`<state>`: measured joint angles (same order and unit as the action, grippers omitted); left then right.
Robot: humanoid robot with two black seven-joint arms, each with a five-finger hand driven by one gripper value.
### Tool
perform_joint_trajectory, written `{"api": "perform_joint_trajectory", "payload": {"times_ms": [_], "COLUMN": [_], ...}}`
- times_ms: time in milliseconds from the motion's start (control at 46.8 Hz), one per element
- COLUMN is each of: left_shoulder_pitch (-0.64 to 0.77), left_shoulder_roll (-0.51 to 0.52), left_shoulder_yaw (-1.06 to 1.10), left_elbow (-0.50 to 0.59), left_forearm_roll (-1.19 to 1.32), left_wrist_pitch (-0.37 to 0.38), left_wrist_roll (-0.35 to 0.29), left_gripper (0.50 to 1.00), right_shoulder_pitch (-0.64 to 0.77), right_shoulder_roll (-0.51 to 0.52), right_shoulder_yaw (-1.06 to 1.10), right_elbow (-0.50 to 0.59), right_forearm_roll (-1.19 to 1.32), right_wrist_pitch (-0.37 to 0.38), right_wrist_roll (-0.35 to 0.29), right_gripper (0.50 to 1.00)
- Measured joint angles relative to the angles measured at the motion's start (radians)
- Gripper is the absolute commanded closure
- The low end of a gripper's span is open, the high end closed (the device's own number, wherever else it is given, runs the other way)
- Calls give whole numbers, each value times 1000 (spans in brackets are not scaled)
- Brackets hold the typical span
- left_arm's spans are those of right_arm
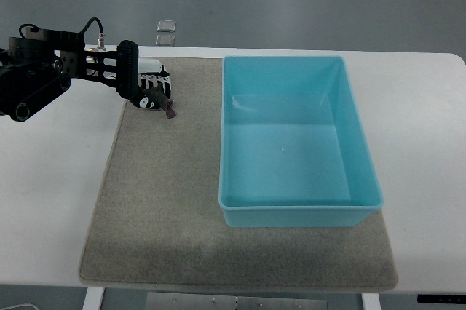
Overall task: Place brown hippo in blue box with left hand
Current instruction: 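Lift the hippo and carry it with the left hand over the blue box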
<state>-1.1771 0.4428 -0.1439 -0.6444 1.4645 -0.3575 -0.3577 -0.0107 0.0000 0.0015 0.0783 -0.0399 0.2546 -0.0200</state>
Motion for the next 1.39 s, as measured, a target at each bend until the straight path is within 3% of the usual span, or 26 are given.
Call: {"api": "perform_joint_trajectory", "payload": {"times_ms": [214,385,877,1155,1390], "left_shoulder_pitch": [-28,-57,-100,-87,-44], "left_shoulder_roll": [-5,-6,-9,-44,-91], "left_shoulder_yaw": [-15,-23,-80,-93,-88], "left_elbow": [-23,-63,-226,-353,-364], "left_forearm_roll": [-9,-8,-10,-11,-7], "left_wrist_pitch": [6,69,155,163,157], "left_wrist_roll": [-1,-4,-3,-9,-11], "left_gripper": [1000,1000,1000,1000,1000], "right_shoulder_pitch": [0,0,0,0,0], "right_shoulder_roll": [0,0,0,0,0], "right_shoulder_yaw": [0,0,0,0,0], "right_elbow": [0,0,0,0,0], "right_forearm_roll": [0,0,0,0,0], "right_wrist_pitch": [0,0,0,0,0], "right_wrist_roll": [0,0,0,0,0], "right_gripper": [564,564,564,564,564]}}
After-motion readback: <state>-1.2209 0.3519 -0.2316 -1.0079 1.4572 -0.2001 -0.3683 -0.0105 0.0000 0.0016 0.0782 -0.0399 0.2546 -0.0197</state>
